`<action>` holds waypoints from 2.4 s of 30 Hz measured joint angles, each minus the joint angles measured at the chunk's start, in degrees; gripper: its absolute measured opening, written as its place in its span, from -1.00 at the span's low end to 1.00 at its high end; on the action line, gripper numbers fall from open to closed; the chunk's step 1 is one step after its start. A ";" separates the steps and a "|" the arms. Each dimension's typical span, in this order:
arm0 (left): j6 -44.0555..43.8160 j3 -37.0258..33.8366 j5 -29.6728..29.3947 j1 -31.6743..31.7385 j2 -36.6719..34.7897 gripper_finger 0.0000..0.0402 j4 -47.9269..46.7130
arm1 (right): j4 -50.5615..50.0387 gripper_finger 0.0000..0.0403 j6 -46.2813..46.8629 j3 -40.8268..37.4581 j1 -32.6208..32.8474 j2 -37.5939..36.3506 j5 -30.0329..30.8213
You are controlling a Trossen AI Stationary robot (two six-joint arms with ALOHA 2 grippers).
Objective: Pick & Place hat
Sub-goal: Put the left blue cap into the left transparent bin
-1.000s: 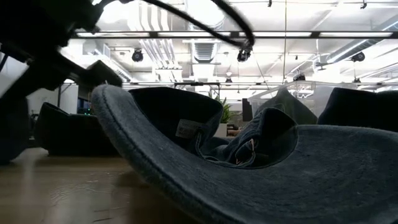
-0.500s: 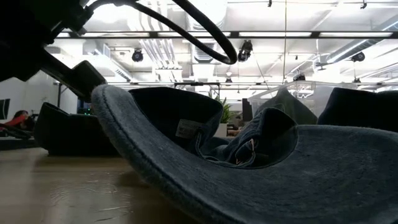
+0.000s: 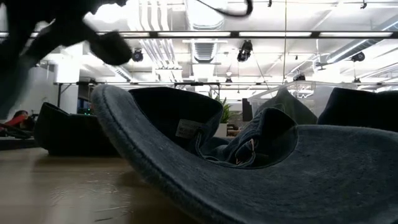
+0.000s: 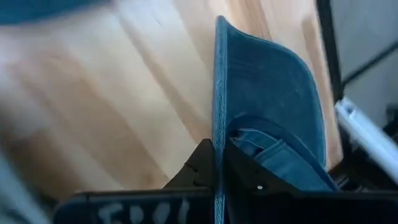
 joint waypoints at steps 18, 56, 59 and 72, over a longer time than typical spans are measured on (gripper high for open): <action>-25.65 5.15 -22.43 17.84 -24.61 -0.96 -1.89 | 0.14 -0.59 -1.25 -0.02 0.00 -5.26 12.37; -39.98 10.52 -40.91 56.12 -22.96 -0.96 6.72 | 4.26 -0.59 -4.45 -0.11 -0.02 -5.02 14.49; -41.36 10.52 -41.80 56.48 -21.02 -0.96 4.12 | 4.27 -0.59 -5.66 -0.11 -0.02 -5.02 14.47; -44.95 10.52 -45.38 57.60 -15.04 -0.96 -0.30 | 4.42 -0.59 -7.27 -0.11 0.00 -5.02 14.43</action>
